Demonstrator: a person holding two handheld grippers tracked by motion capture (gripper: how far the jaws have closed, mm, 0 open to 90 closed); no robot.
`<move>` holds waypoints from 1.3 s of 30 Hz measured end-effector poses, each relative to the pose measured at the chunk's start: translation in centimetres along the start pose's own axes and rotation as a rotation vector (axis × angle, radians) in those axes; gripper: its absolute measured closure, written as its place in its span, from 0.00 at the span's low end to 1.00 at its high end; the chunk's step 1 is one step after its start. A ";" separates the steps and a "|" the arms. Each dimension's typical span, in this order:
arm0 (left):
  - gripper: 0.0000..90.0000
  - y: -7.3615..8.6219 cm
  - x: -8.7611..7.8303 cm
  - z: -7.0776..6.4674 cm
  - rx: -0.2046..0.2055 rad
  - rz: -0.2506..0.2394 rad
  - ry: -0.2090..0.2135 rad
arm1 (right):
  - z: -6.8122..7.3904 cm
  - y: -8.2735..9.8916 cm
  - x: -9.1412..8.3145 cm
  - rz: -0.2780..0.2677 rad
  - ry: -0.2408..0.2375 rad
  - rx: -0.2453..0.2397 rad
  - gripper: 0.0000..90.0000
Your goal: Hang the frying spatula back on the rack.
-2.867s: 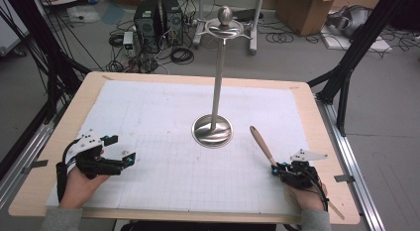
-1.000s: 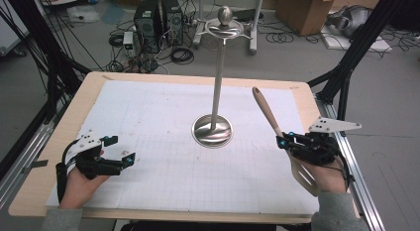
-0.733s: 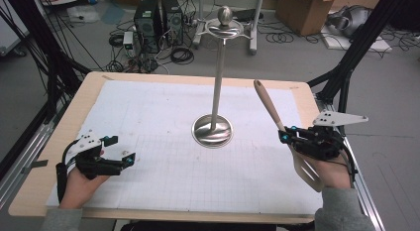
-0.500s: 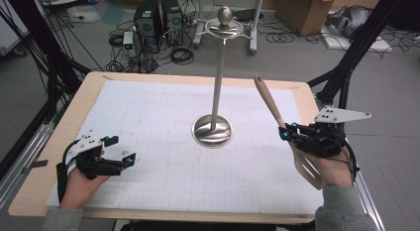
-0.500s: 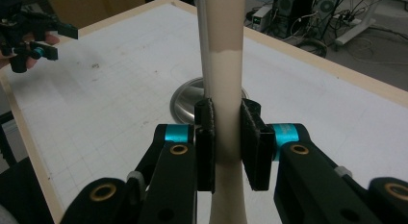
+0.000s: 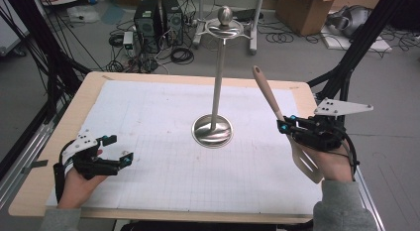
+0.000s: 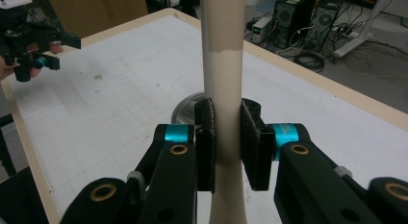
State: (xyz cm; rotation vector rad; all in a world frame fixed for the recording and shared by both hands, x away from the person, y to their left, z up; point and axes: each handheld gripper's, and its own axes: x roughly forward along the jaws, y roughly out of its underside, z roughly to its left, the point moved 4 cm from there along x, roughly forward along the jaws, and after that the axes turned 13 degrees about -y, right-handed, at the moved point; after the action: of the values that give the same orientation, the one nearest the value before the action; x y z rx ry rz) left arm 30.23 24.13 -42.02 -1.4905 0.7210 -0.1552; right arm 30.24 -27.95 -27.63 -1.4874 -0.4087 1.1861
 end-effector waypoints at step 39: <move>0.05 -0.3 -0.7 -0.4 -0.011 -0.025 0.049 | 0.2 -5.2 -1.4 -0.042 -0.009 -0.029 0.87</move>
State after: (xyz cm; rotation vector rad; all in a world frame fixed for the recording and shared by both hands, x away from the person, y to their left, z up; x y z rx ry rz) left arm 29.56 24.13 -41.49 -1.5114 0.7439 -0.2076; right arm 31.32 -27.33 -22.34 -1.4921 -0.4630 1.1591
